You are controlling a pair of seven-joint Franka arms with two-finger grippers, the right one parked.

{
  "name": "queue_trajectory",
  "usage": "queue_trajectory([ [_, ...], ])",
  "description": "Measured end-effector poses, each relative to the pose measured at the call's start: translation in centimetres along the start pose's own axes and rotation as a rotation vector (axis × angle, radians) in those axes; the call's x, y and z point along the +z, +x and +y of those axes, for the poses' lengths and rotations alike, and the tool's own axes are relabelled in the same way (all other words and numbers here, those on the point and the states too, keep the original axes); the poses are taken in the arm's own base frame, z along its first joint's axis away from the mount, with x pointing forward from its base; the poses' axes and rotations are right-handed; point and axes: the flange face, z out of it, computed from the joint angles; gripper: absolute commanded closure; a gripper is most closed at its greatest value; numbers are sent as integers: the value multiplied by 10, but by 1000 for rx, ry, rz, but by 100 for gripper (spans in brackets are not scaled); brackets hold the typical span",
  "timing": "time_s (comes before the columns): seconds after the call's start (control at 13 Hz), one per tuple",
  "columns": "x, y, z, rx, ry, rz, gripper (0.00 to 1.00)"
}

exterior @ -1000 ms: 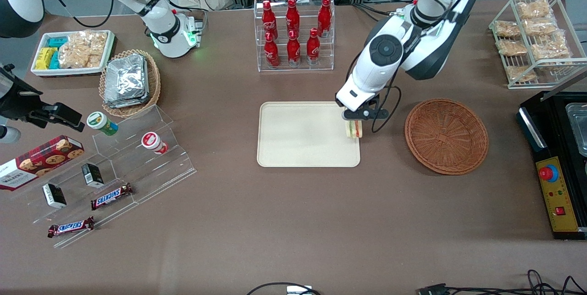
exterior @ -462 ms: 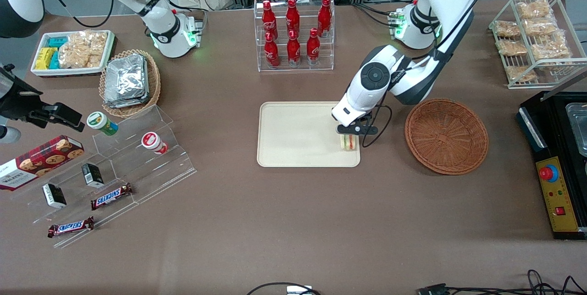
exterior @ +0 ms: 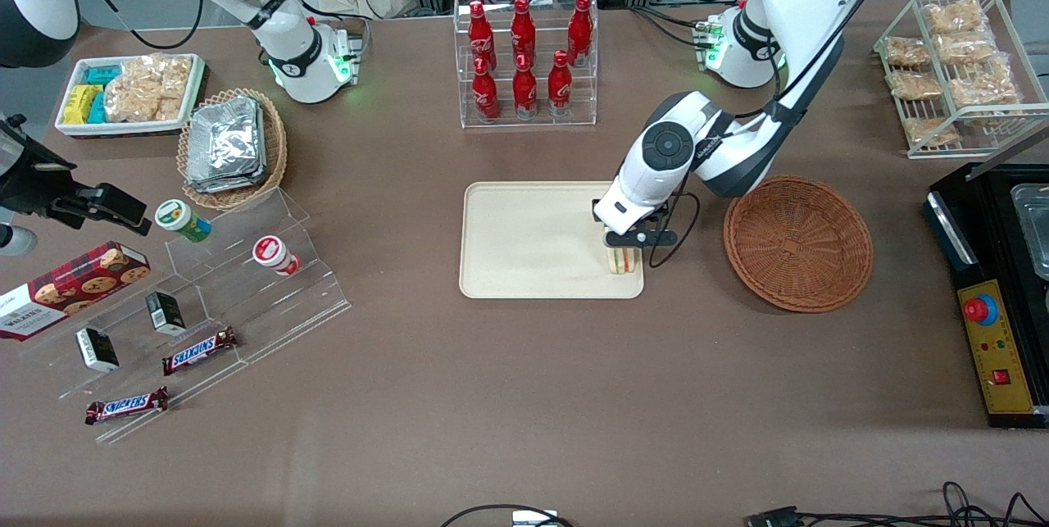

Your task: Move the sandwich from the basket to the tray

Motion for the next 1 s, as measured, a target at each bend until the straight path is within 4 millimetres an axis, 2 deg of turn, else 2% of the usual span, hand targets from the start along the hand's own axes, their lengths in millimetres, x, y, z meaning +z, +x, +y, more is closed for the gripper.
queue_trajectory([
  [0.15, -15, 8, 2, -18, 5, 14, 0],
  [0.23, -31, 14, 4, -30, 19, 18, 0],
  [0.31, -55, 22, 7, -48, 30, 30, 0],
  [0.46, -118, 35, 14, -75, 48, 57, 0],
  [0.69, -203, 49, 14, -112, 67, 87, 0],
  [0.85, -248, 60, 7, -142, 56, 108, 0],
  [1.0, -279, 71, -8, -178, 41, 128, 0],
])
